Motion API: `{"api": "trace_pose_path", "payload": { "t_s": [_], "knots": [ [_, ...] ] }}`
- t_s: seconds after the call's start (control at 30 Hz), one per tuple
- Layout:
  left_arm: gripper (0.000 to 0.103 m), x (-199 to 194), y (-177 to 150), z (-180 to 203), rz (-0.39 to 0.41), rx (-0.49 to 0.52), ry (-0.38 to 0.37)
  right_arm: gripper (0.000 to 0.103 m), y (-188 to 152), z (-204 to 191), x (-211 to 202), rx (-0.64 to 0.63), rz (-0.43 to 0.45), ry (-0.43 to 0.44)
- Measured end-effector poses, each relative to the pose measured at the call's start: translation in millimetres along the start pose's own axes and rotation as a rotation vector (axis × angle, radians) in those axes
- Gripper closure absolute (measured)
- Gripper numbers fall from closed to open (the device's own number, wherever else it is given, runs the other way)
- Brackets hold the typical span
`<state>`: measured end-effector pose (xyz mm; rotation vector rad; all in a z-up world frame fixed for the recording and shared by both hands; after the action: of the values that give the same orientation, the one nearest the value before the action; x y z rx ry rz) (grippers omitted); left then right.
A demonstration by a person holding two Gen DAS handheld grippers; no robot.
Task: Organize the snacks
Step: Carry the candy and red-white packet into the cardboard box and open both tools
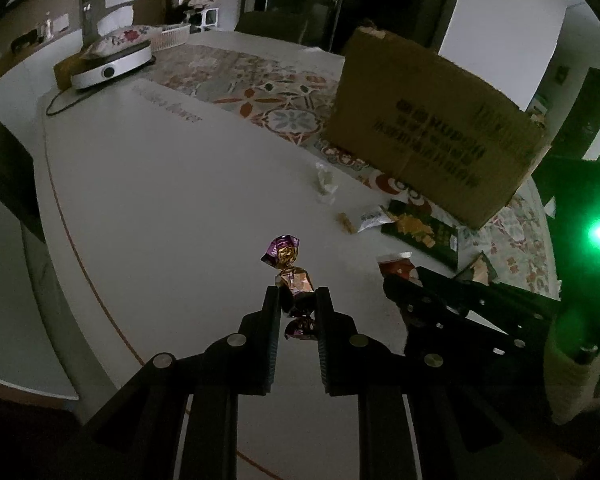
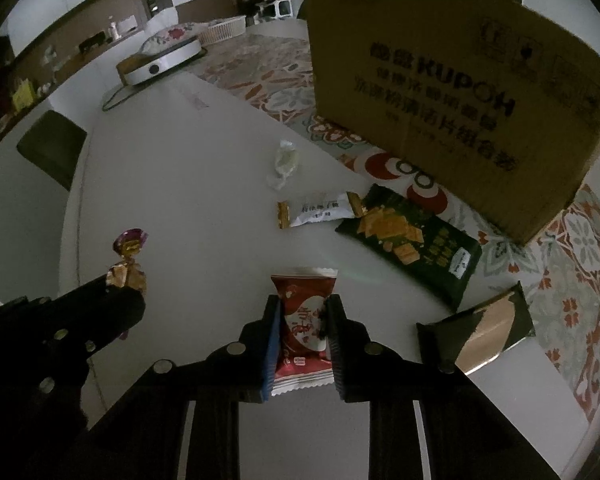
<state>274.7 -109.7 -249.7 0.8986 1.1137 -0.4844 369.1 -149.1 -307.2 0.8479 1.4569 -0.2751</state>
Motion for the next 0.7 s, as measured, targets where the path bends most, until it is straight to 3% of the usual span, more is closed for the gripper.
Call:
{"api": "trace_pose_path", "payload": {
  "t_s": [0.43, 0.7],
  "knots": [
    [0.085, -57.0, 37.9, 20.9, 0.068, 0.116, -0.059, 0.08, 5.5, 13.6, -81.6, 0.11, 0.122, -0.01],
    [0.085, -89.9, 87.6, 44.4, 0.107, 0.28, -0.139, 0.08, 28.0, 21.3, -134.4, 0.22, 0.224, -0.058]
  ]
}}
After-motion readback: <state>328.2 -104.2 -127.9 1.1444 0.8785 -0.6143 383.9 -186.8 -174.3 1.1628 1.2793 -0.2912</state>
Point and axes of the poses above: each gripper's, at about its wrist camera, not at the fingertips, and x roughly the way its jaws point, z to its right, y to its top, the point moved 9 cm from there along x, roughly the way its jaws point, and after that the axes turned 14 degrees about -z, right-handed, at the moved point
